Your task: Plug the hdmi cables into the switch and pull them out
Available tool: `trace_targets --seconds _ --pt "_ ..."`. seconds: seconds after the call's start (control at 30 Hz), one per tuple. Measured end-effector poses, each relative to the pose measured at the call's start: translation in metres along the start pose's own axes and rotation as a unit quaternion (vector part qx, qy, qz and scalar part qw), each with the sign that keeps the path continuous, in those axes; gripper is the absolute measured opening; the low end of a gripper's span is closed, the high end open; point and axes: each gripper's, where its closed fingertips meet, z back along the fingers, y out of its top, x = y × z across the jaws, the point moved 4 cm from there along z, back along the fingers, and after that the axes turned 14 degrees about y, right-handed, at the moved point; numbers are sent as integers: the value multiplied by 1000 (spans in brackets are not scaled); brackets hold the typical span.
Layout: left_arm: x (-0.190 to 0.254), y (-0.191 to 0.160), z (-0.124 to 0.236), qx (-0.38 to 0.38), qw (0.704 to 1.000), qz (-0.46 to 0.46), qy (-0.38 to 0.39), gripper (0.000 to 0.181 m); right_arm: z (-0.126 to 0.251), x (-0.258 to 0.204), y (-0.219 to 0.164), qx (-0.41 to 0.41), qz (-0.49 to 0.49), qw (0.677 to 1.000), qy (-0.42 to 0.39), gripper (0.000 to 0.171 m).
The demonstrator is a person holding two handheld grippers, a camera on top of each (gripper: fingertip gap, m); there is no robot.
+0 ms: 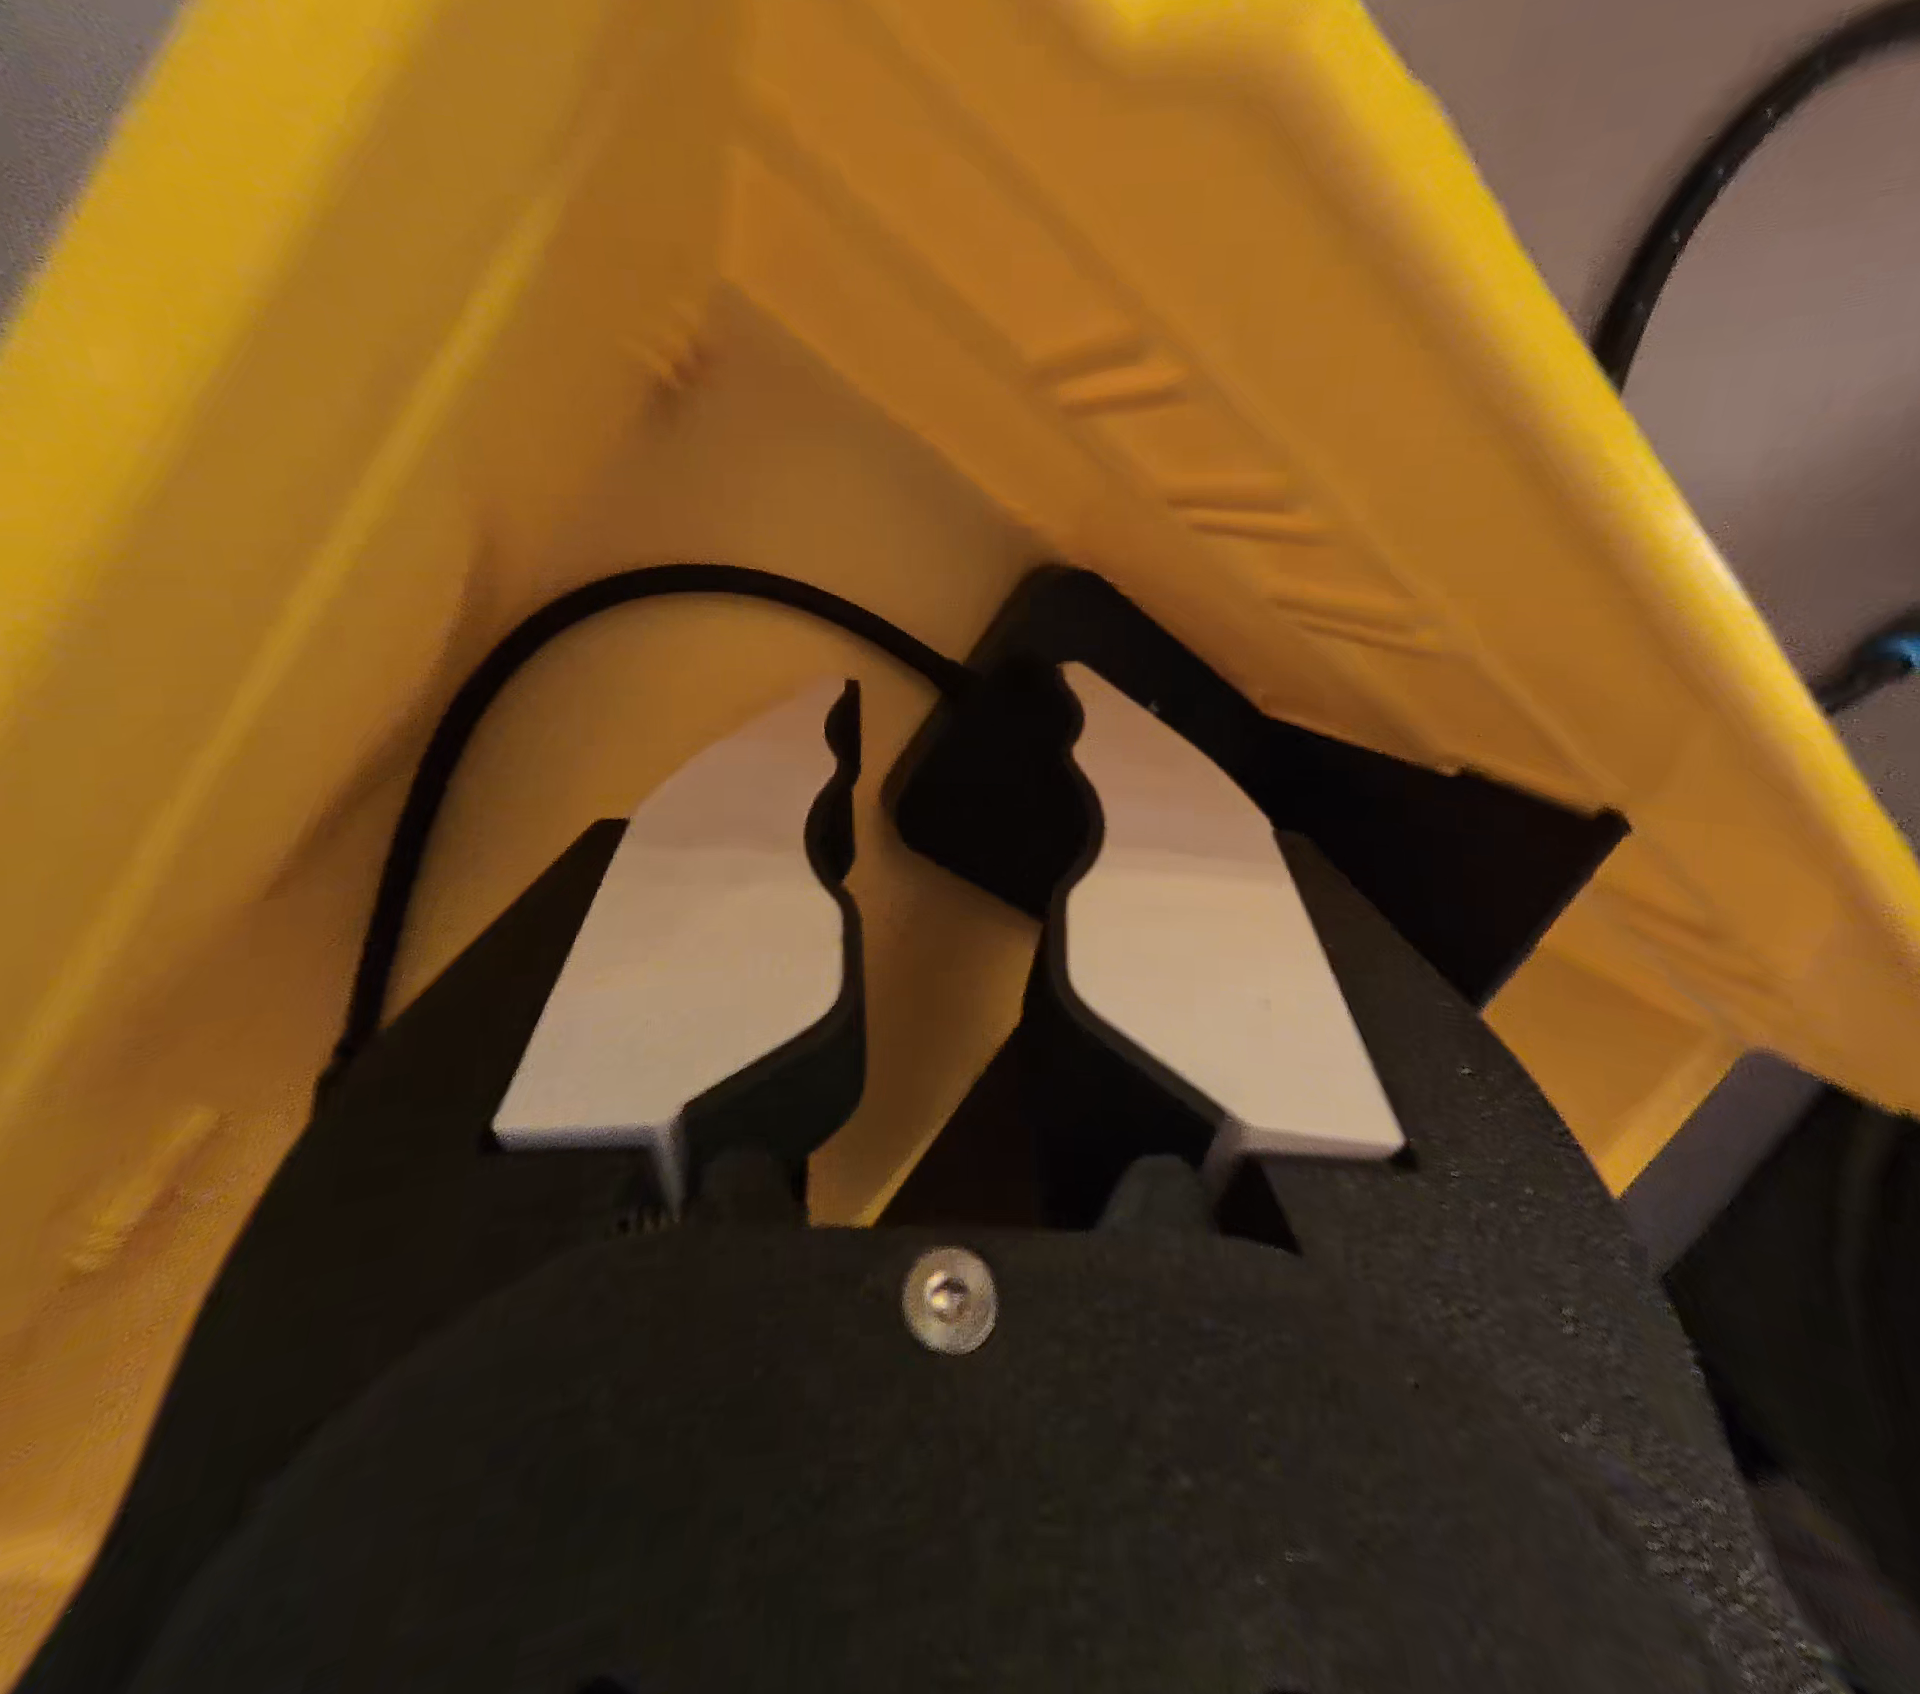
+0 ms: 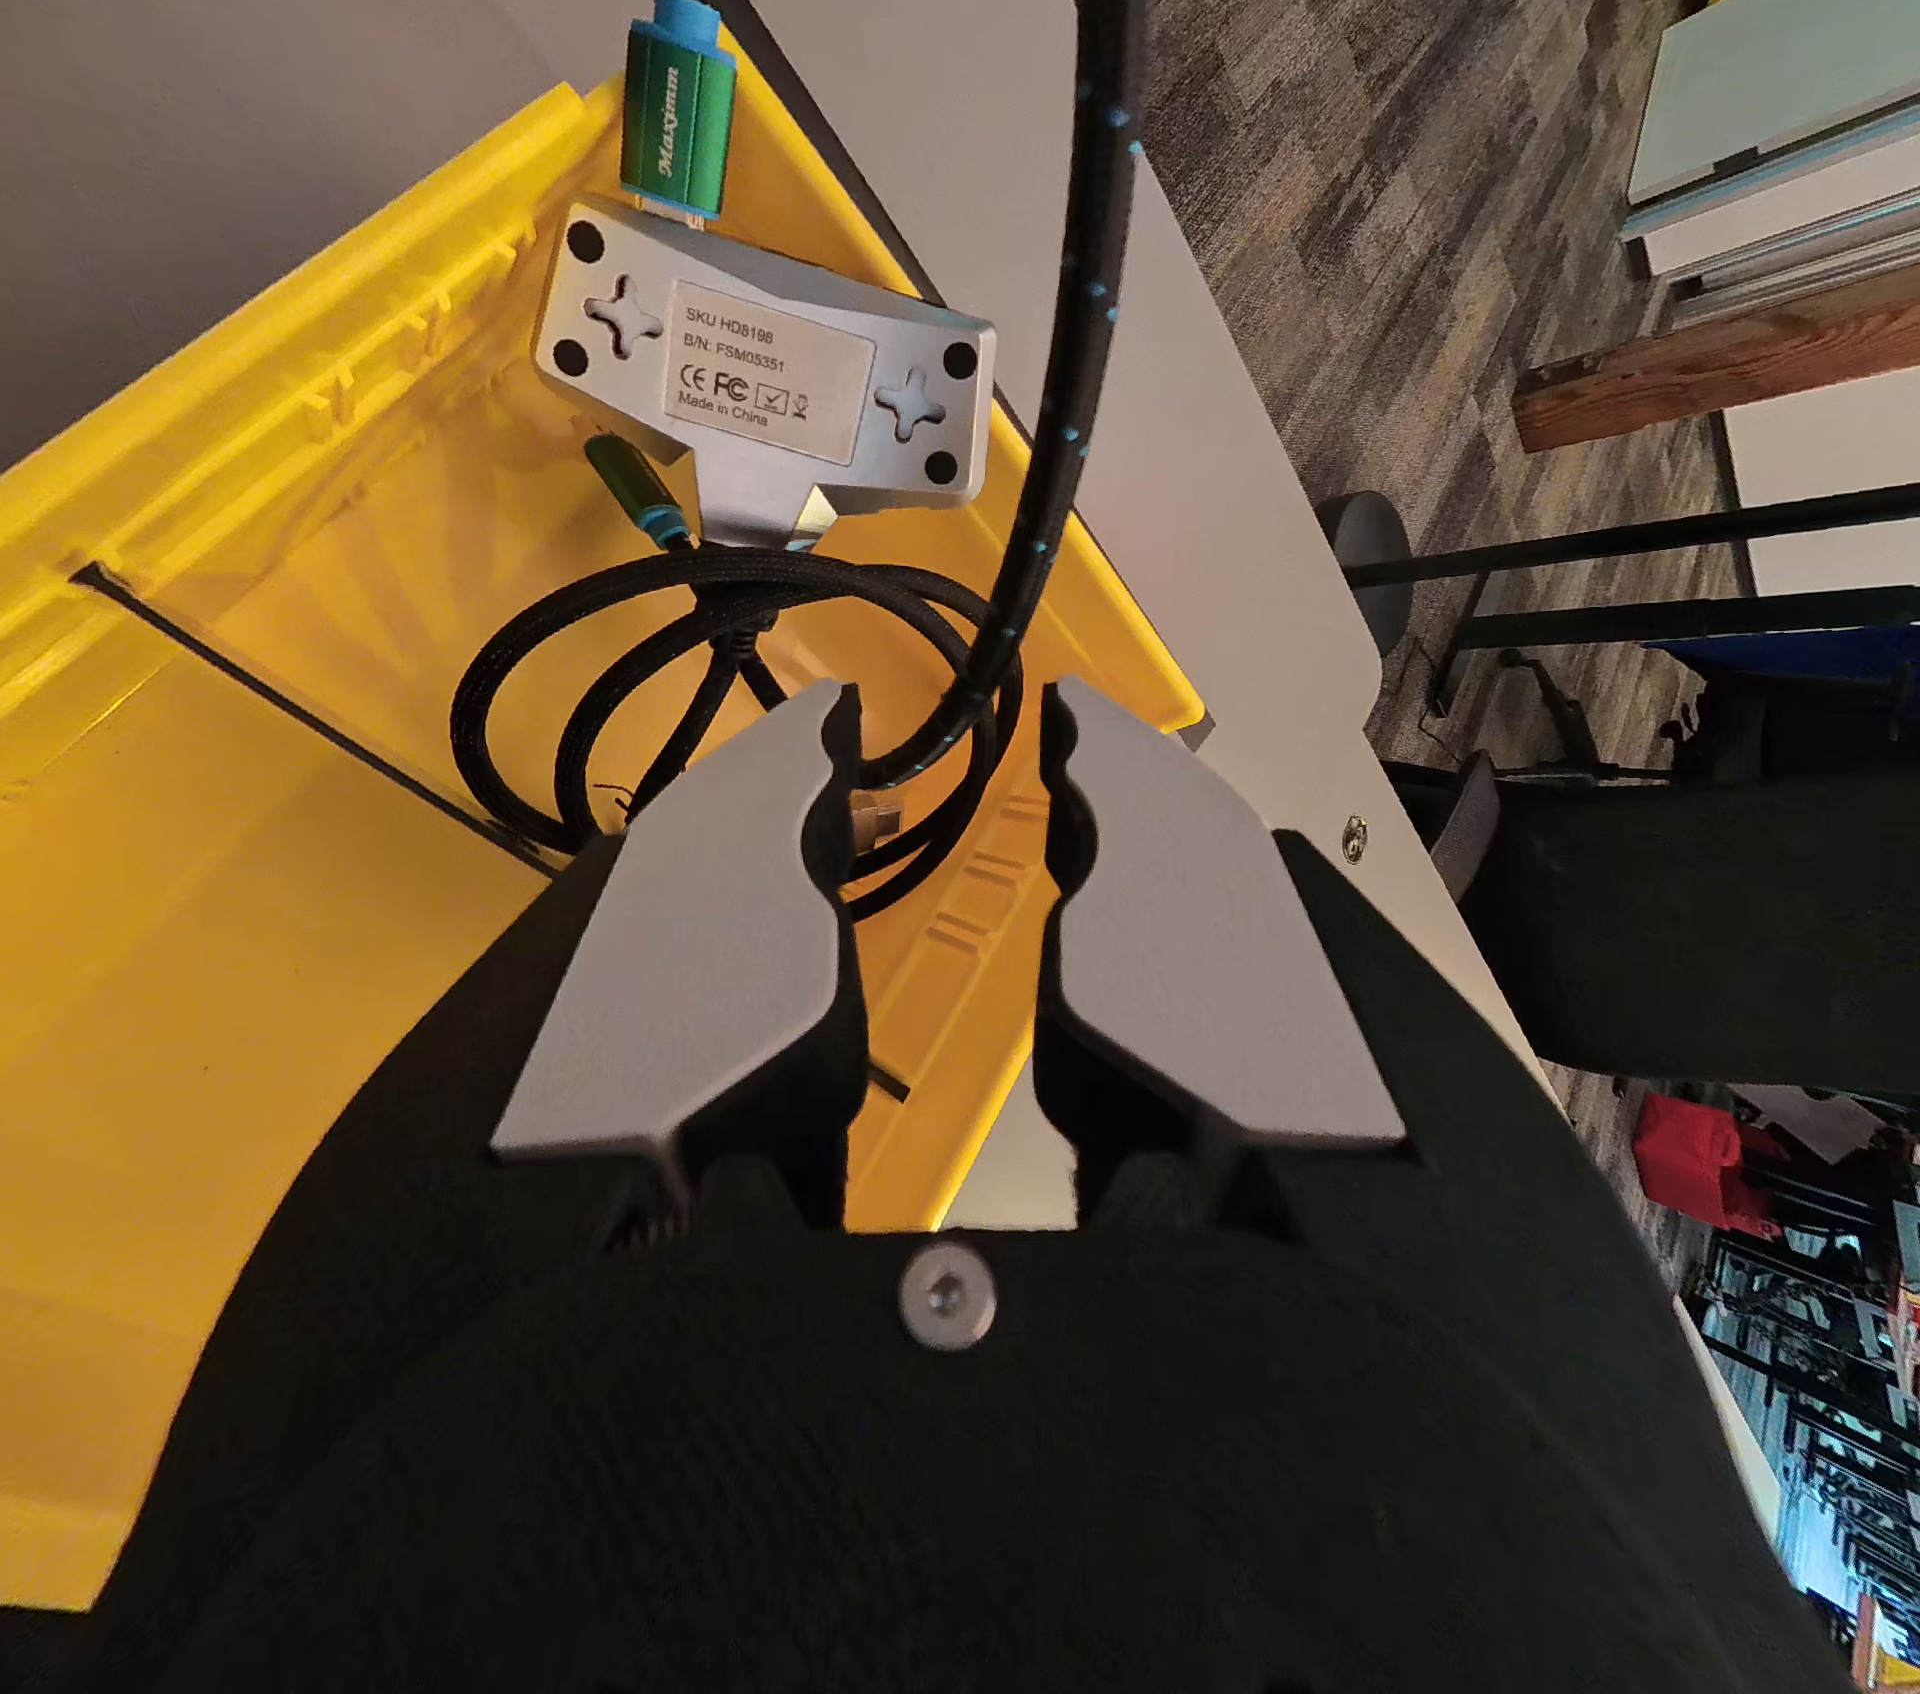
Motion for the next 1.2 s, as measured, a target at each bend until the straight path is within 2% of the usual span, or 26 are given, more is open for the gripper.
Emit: trace_targets --seconds 0.1,0.23,0.27,0.37,0.5,0.6,0.7,0.83,1.03,1.2 --pt "-2 5 0 7 999 29 35 29 0 0 0 -1 1 1000 1 34" --pt "-8 5 -4 -12 995 14 96 26 1 -2 1 -5 6 1000 1 34" --pt "-7 5 -5 -12 995 11 99 26 2 -2 1 -5 7 1000 2 34" --pt "-2 6 -6 -20 995 -1 98 12 3 -3 1 -5 8 1000 3 34" --pt "-6 1 -4 -38 992 -33 120 11 5 -3 1 -5 11 1000 1 34" --pt "-15 -7 -2 -44 991 -28 123 10 6 -3 1 -6 13 1000 -1 34" --pt "-31 -15 2 -49 986 -27 158 10 5 -4 1 -8 15 1000 -1 34" --pt "-48 -24 7 -33 978 -32 203 10 2 -6 2 -18 26 999 1 34" --pt "-49 -25 16 -9 973 -77 218 8 1 -7 2 -19 27 999 0 34" --pt "-50 -25 41 26 971 -77 224 5 0 -6 2 -20 27 999 -1 34"
